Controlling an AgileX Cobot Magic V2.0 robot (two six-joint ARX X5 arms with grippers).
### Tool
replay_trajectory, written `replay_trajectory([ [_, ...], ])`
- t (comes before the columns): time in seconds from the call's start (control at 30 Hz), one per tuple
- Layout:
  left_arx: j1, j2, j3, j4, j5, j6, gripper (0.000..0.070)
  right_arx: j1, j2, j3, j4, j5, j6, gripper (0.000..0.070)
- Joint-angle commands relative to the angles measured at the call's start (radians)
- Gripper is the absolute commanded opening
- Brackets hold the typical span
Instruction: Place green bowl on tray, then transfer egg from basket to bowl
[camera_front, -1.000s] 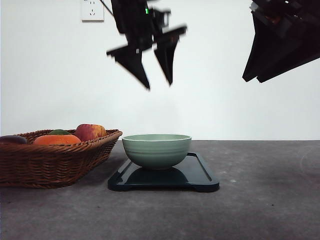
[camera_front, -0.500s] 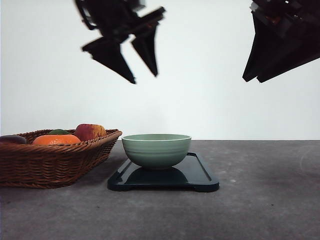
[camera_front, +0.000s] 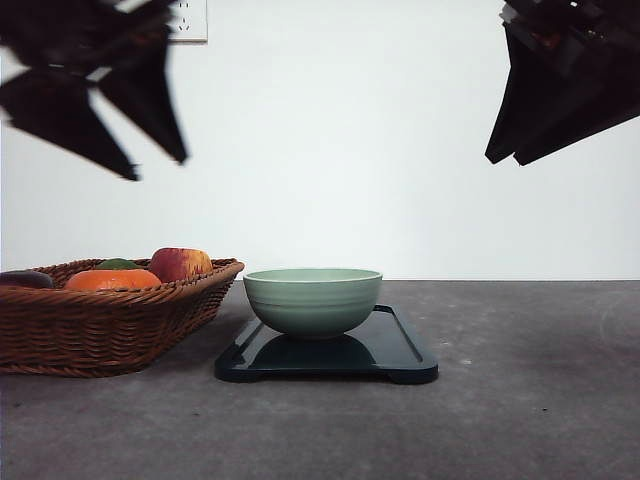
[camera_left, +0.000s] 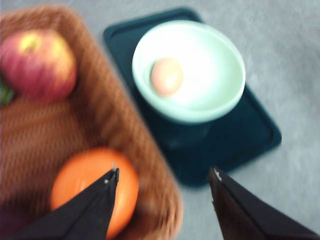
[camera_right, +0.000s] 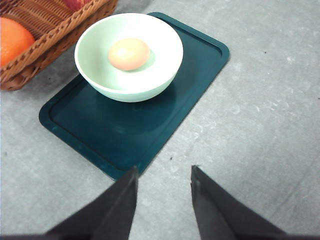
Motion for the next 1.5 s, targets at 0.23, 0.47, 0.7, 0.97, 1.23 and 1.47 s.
replay_trajectory([
  [0.23, 0.041, -0.214, -0.147, 0.002, -0.003, -0.034, 0.0350, 0.006, 0.008, 0.005, 0.005, -0.004, 0.004, 0.0211],
  [0.47, 0.049, -0.247, -0.147, -0.046, -0.003, -0.047, 0.0313, 0.006, 0.008, 0.005, -0.032, -0.006, 0.005, 0.0181],
  [0.7, 0.050, -0.246, -0.147, -0.052, -0.002, -0.047, 0.0000, 0.006, 0.008, 0.005, -0.023, -0.029, 0.015, 0.0017],
  [0.97, 0.050, -0.246, -0.147, -0.051, -0.003, -0.047, 0.0000, 0.006, 0.008, 0.005, 0.020, -0.025, 0.015, 0.0016],
  [1.23, 0.088, -0.301, -0.149, -0.064, -0.004, 0.057, 0.0000, 0.006, 0.008, 0.005, 0.022, -0.025, 0.015, 0.0017],
  [1.47, 0.258, -0.491, -0.296, 0.037, -0.002, 0.044, 0.0000, 0.006, 0.008, 0.005, 0.022, -0.025, 0.015, 0.0017],
])
